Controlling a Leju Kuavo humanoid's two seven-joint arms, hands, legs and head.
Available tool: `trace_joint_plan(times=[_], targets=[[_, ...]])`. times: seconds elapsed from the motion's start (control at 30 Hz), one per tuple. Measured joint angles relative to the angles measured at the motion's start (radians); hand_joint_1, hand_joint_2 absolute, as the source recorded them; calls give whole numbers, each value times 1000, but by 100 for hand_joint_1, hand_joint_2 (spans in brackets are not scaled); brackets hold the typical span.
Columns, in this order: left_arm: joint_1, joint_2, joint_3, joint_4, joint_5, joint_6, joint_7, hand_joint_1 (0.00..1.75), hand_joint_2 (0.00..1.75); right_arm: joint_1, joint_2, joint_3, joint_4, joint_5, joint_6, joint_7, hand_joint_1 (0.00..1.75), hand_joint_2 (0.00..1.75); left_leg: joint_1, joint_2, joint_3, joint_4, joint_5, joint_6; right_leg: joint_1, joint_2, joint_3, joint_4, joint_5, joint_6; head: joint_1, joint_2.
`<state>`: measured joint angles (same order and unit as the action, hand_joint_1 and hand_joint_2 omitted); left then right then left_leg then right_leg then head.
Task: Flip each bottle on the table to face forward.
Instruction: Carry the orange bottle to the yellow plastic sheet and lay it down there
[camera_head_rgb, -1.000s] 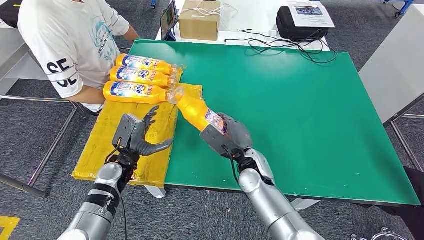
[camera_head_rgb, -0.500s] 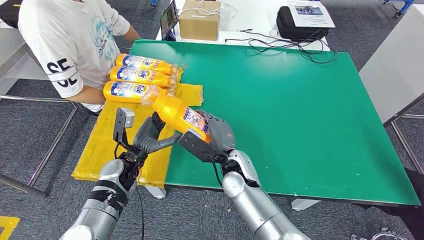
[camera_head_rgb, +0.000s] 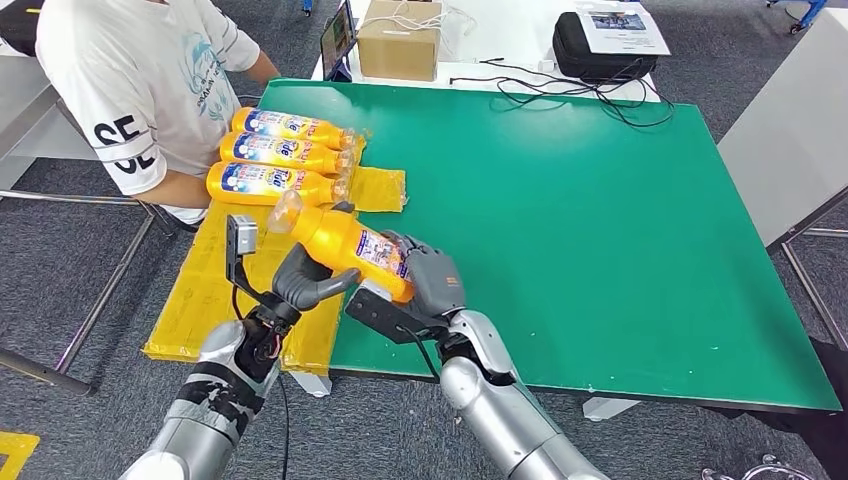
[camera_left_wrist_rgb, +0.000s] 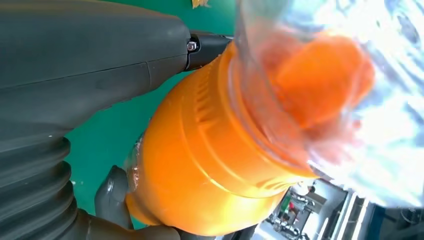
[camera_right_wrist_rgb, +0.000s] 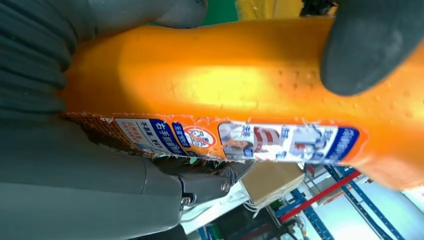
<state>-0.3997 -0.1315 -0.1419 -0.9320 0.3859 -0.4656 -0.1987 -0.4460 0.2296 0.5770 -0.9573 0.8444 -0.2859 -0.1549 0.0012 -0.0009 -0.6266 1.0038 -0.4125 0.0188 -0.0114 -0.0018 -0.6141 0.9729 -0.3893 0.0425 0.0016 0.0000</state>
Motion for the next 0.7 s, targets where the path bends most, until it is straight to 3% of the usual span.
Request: trace_joint_plan(times=[0.37, 0.7], targets=[[40, 31, -58, -48, -7, 1, 8, 0, 175, 15, -28, 26, 4, 87, 0, 5, 175, 175, 0, 0, 0, 0, 0, 0, 0, 0, 0, 0, 0, 0, 0, 0], [18, 37, -77, -25, 54, -21, 34, 0, 175, -43, -11, 102, 51, 181, 27, 31, 175, 175, 0, 0, 0, 0, 0, 0, 0, 0, 0, 0, 0, 0, 0, 0]])
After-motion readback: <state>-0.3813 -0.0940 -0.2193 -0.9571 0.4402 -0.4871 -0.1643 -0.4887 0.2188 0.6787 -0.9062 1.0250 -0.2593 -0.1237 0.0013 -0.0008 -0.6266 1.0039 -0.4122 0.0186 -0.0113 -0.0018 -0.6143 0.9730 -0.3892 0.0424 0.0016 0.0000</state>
